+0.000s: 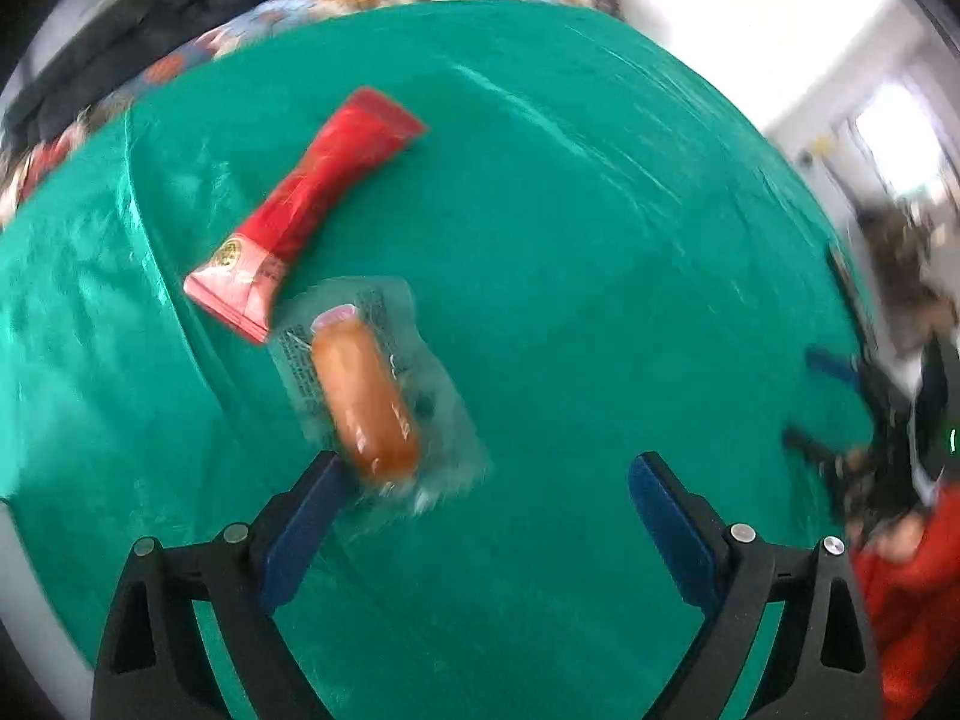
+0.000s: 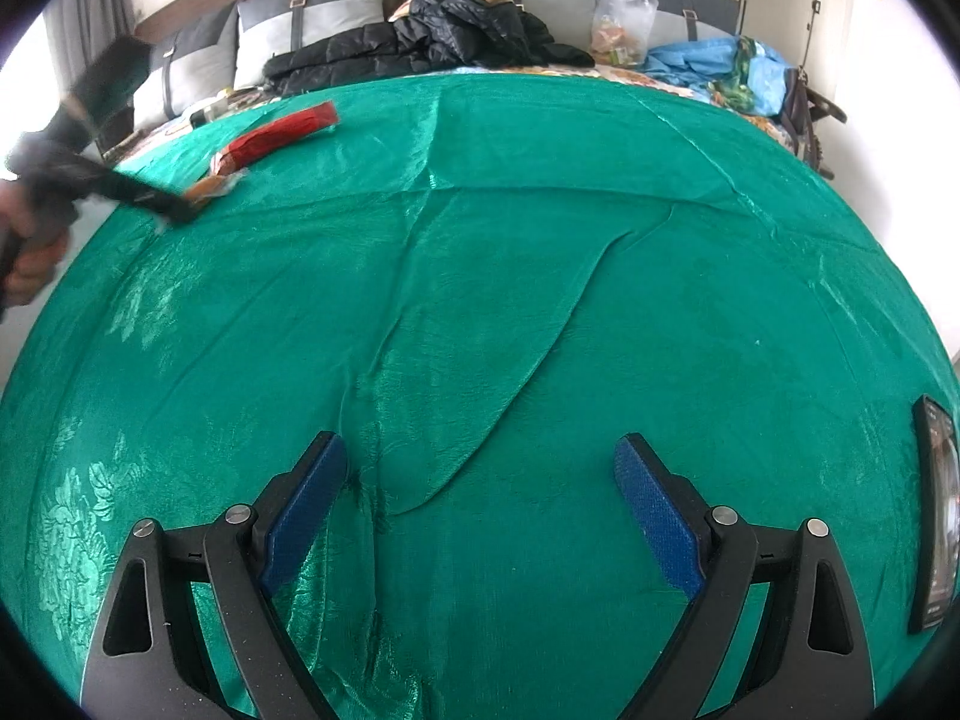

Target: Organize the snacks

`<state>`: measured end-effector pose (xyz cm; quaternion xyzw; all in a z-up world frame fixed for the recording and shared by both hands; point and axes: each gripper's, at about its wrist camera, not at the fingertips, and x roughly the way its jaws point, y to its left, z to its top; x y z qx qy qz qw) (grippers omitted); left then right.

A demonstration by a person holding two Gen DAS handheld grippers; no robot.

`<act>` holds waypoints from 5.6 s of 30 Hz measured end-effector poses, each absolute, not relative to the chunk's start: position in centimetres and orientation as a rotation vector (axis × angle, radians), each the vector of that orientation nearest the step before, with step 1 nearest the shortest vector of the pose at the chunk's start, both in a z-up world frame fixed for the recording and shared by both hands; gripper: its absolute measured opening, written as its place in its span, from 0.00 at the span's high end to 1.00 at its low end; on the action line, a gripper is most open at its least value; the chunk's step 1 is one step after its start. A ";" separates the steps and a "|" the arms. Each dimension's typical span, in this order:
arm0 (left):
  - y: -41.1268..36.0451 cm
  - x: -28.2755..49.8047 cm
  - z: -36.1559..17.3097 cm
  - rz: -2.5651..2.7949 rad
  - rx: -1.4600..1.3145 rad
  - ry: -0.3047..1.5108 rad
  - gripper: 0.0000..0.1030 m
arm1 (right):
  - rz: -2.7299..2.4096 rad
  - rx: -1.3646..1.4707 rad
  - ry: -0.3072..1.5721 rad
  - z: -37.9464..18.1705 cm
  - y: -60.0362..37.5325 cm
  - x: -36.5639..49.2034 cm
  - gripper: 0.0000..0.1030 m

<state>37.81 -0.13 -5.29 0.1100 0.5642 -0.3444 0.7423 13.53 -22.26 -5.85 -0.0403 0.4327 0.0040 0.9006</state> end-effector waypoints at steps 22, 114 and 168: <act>2.5 25.1 -3.3 -0.211 0.070 0.996 0.68 | 0.007 -0.082 0.898 -6.0 -22.0 13.7 0.09; 11.6 22.8 -8.4 -0.020 -0.006 0.947 0.00 | 0.010 -0.086 0.902 -6.0 -21.8 13.8 0.09; 11.7 23.1 -8.4 -0.027 -0.021 0.945 0.00 | 0.583 -1.219 0.889 -6.6 3.6 37.1 0.18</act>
